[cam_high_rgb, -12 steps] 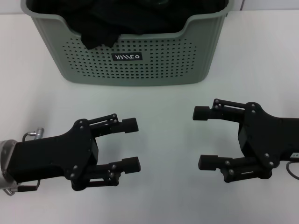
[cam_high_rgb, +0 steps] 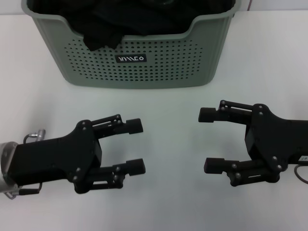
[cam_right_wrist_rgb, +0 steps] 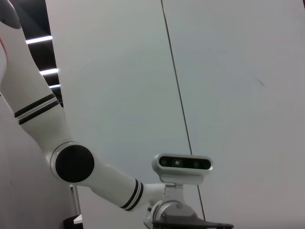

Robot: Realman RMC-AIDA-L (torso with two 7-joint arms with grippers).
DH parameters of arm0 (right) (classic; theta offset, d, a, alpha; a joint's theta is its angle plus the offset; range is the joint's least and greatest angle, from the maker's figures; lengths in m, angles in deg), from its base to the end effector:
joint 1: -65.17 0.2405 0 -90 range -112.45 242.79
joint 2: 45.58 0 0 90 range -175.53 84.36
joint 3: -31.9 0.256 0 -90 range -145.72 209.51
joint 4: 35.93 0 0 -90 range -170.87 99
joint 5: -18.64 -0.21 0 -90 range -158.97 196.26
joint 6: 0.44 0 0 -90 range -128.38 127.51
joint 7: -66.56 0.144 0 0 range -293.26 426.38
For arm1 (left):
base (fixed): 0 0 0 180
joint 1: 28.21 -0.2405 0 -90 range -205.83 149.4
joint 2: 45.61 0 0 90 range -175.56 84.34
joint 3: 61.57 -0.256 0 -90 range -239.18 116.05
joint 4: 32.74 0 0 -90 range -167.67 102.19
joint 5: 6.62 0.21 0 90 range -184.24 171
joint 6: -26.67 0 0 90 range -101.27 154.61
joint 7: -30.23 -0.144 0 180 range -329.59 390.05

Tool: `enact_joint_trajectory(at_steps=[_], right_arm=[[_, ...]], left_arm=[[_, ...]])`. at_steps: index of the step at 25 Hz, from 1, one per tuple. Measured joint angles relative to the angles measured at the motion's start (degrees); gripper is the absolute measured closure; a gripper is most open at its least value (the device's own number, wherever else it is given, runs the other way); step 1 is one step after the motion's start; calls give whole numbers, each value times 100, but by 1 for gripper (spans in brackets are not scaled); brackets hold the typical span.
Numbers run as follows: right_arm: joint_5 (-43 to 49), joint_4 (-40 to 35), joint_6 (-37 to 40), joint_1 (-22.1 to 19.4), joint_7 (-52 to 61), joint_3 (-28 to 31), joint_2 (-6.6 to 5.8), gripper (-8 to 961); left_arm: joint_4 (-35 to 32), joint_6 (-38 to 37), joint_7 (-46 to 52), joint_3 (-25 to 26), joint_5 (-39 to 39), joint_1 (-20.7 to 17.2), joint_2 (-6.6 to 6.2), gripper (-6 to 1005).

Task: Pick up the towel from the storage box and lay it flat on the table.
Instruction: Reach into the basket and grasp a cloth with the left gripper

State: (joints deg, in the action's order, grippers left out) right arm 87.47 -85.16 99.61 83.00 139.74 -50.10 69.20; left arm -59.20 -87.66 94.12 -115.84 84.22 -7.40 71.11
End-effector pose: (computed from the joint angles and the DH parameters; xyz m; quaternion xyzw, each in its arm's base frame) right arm 0.1913 0.2613 0.0019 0.9078 -0.0458 -0.4163 0.0240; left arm -0.2523 0.2347 0.0033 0.8858 0.1226 0.4475 0.0070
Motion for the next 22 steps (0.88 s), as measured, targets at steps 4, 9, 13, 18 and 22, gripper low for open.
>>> enact_joint_trajectory(at_steps=[4, 9, 13, 18, 22], right_arm=[[-5, -9, -9, 1, -11, 5, 0, 98], [-8, 106, -59, 6, -72, 51, 2, 97], [-11, 265, -65, 54, -88, 38, 14, 97], [-12, 550, -72, 201, -161, -48, 36, 97], [-11, 763, -116, 323, -251, -164, 48, 98]], left_arm=[[-1, 42, -19, 343, -176, 3, 46, 243], [-323, 447, 647, 1030, -494, 274, 225, 243], [-1062, 1028, 1378, 1089, -689, 713, 300, 243], [-2104, 2153, 2378, 897, -557, 1181, 298, 242], [-2869, 3183, 2872, 784, -151, 1386, 305, 242]])
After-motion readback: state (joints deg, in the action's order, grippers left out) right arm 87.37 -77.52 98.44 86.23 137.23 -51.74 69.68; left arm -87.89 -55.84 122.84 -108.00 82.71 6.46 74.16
